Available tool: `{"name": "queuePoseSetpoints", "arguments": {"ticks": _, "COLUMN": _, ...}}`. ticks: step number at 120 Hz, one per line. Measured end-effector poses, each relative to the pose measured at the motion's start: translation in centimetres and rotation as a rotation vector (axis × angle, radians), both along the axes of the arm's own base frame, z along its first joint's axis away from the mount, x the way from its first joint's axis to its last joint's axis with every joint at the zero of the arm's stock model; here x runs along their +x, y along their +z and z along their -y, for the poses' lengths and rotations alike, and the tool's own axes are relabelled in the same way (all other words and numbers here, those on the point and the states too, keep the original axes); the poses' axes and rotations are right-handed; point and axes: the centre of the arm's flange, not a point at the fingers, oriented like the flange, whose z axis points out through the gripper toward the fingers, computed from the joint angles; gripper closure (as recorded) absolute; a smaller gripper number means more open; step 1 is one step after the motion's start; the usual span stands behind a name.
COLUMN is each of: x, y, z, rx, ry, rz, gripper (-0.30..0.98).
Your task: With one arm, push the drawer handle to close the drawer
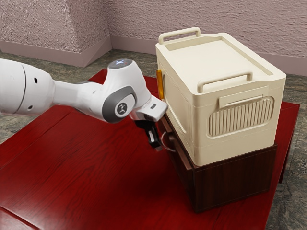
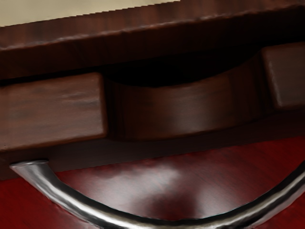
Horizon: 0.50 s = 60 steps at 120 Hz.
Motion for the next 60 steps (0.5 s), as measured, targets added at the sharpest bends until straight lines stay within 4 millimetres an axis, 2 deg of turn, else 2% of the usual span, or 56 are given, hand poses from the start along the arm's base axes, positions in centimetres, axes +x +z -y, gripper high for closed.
{"name": "queuePoseSetpoints", "arguments": {"ticks": 13, "x": 0.8, "y": 0.4, "z": 0.8, "rx": -0.016, "ry": -0.012, "rz": 0.029, "gripper": 0.62}}
{"name": "queuePoseSetpoints", "arguments": {"ticks": 27, "x": 0.7, "y": 1.0, "z": 0.5, "rx": -0.026, "ry": -0.007, "rz": 0.045, "gripper": 0.61}}
{"name": "queuePoseSetpoints", "arguments": {"ticks": 29, "x": -0.1, "y": 1.1, "z": 0.3, "rx": -0.029, "ry": -0.003, "rz": 0.041, "gripper": 0.61}}
{"name": "queuePoseSetpoints", "arguments": {"ticks": 37, "x": -6.3, "y": 2.8, "z": -2.5, "rx": -0.03, "ry": 0.041, "rz": 0.022, "gripper": 0.56}}
{"name": "queuePoseSetpoints", "arguments": {"ticks": 41, "x": -8.3, "y": 4.8, "z": -4.1, "rx": -0.039, "ry": 0.072, "rz": 0.025, "gripper": 0.5}}
{"name": "queuePoseSetpoints", "arguments": {"ticks": 45, "x": -8.7, "y": 7.7, "z": -7.0, "rx": -0.05, "ry": 0.139, "rz": 0.033, "gripper": 0.42}}
{"name": "queuePoseSetpoints", "arguments": {"ticks": 49, "x": -7.4, "y": 14.0, "z": -9.3, "rx": -0.067, "ry": 0.203, "rz": 0.075, "gripper": 0.36}}
{"name": "queuePoseSetpoints", "arguments": {"ticks": 54, "x": -6.2, "y": 21.6, "z": -10.8, "rx": -0.083, "ry": 0.256, "rz": 0.121, "gripper": 0.3}}
{"name": "queuePoseSetpoints", "arguments": {"ticks": 57, "x": -5.6, "y": 25.1, "z": -11.6, "rx": -0.085, "ry": 0.286, "rz": 0.134, "gripper": 0.26}}
{"name": "queuePoseSetpoints", "arguments": {"ticks": 60, "x": -4.7, "y": 27.4, "z": -12.4, "rx": -0.08, "ry": 0.319, "rz": 0.128, "gripper": 0.24}}
